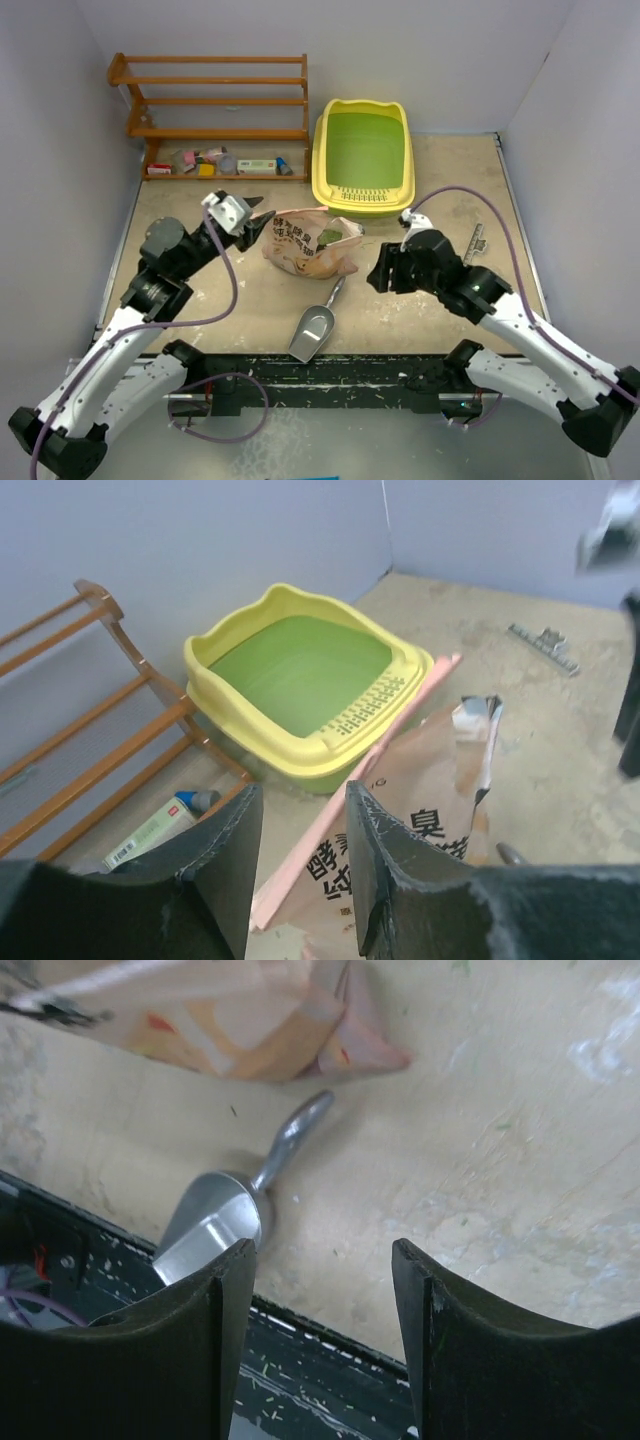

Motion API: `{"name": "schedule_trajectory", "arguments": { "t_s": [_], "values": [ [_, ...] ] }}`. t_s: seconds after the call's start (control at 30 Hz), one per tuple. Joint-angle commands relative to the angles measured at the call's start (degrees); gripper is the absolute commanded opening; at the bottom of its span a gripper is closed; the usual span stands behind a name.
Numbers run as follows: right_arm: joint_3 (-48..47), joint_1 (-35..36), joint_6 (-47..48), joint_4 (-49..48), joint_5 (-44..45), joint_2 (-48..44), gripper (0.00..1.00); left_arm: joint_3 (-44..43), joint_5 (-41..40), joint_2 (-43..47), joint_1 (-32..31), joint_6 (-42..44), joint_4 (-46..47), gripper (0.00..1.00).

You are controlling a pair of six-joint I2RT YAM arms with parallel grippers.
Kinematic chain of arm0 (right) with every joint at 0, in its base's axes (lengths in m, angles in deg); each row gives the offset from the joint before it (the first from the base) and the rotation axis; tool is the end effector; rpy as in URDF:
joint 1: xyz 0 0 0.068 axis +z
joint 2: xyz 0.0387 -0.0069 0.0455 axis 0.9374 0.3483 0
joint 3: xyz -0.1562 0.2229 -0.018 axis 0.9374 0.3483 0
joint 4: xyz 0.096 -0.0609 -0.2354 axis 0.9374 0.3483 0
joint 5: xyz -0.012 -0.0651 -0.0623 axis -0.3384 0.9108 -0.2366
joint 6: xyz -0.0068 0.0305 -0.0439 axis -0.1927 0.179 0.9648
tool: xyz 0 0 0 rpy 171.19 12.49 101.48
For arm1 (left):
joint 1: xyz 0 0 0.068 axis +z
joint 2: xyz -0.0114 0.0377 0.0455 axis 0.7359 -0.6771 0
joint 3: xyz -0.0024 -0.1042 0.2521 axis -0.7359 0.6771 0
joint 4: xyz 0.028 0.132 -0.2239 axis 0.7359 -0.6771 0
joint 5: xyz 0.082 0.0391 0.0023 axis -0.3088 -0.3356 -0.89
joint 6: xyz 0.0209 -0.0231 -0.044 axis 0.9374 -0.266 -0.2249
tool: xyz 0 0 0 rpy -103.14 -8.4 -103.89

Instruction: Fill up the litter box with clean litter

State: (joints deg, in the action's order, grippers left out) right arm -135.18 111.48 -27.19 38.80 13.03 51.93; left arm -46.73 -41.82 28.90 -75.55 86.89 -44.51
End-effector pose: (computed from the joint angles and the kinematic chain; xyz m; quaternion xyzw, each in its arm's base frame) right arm 0.1372 0.1177 0.3142 -0.0187 0.8730 0.2676 0.4074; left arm 0.1558 -0.0963 0.3608 0.3438 0.5906 -0.2090 0.6995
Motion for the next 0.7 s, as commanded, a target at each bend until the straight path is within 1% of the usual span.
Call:
{"name": "schedule_trajectory", "arguments": {
  "t_s": [0.0,0.1,0.23,0.37,0.5,0.67],
  "values": [
    [5.43,-0.10,-4.16,-8.64,-7.89,3.65,0.60,-8.55,-4.96,4.39,-0.03,-11.90,-14.27,0.42],
    [7.66,-0.06,-5.31,-13.55,-9.15,7.59,0.60,-10.56,-7.56,8.17,0.03,-16.95,-19.70,0.39],
    [11.34,-0.13,-7.97,-24.88,-11.71,13.79,0.60,-10.94,-6.79,12.45,0.04,-21.69,-24.94,0.38],
    [14.09,-0.22,-11.28,-35.15,-15.23,20.79,0.60,-10.32,-6.78,13.40,0.04,-24.70,-29.35,0.37],
    [17.36,-0.23,-14.79,-46.12,-17.41,26.75,0.60,-8.71,-5.86,13.82,0.04,-26.11,-31.04,0.35],
    [21.82,-0.21,-18.21,-61.82,-19.05,31.50,0.60,-7.08,-6.36,15.18,0.04,-27.00,-30.64,0.34]
  ]
}}
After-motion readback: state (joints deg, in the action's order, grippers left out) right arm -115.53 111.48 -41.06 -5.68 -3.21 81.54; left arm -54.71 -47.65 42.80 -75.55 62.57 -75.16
